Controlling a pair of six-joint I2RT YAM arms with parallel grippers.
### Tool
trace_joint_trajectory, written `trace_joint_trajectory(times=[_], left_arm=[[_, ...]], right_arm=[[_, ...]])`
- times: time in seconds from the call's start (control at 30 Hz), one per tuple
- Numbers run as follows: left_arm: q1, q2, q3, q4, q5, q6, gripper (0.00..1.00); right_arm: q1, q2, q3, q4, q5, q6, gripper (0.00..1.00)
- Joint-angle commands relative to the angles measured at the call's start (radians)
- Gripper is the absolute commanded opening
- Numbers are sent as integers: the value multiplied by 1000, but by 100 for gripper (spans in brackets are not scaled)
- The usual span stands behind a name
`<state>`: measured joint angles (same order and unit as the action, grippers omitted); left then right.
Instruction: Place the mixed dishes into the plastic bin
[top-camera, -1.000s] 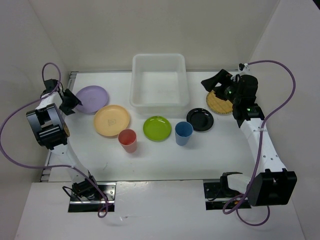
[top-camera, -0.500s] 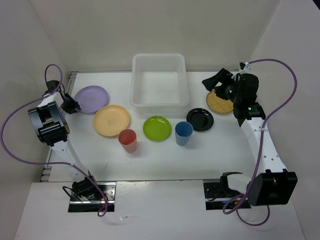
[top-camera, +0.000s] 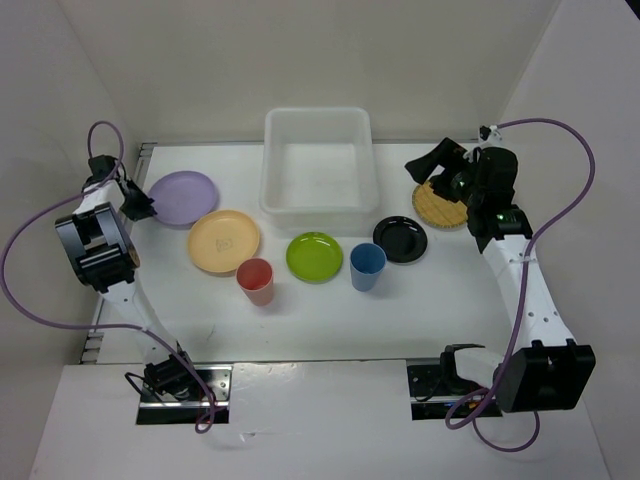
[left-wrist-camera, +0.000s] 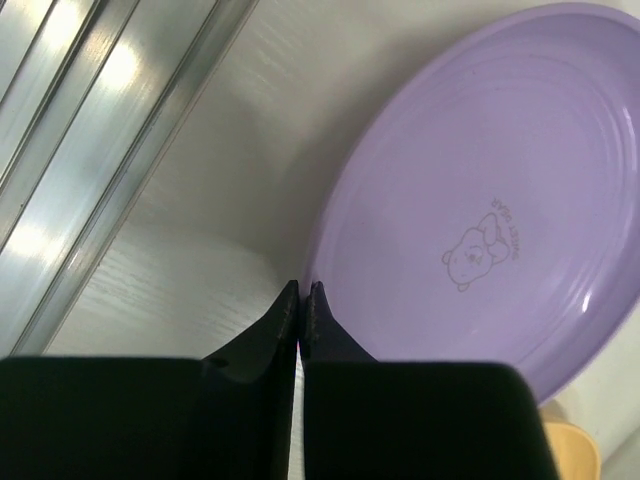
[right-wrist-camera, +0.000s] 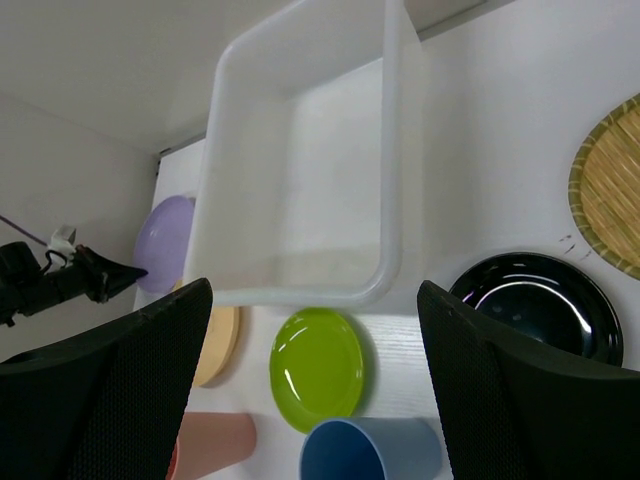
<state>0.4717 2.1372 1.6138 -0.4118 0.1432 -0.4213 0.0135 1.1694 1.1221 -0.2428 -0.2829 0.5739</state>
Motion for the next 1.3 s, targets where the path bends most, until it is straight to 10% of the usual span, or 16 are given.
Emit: trace_joint_trajectory(times=[0.0, 0.4, 0.63, 1.13, 1.27], left_arm=[[-2, -108, 0, -19, -7, 36, 0], [-22, -362, 41, 59, 248, -80, 0], [-256, -324, 168, 48, 297, -129, 0], [-645, 185, 915, -269, 85, -149, 0], [-669, 444, 1408, -483, 44, -169, 0]], right_arm=[[6, -39, 61, -4, 14, -20, 88], [6, -59, 51, -4, 24, -11, 88], [6, -59, 42, -4, 33, 0, 88], [6, -123, 24, -13, 60, 9, 88], [6, -132, 24, -13, 60, 9, 88]])
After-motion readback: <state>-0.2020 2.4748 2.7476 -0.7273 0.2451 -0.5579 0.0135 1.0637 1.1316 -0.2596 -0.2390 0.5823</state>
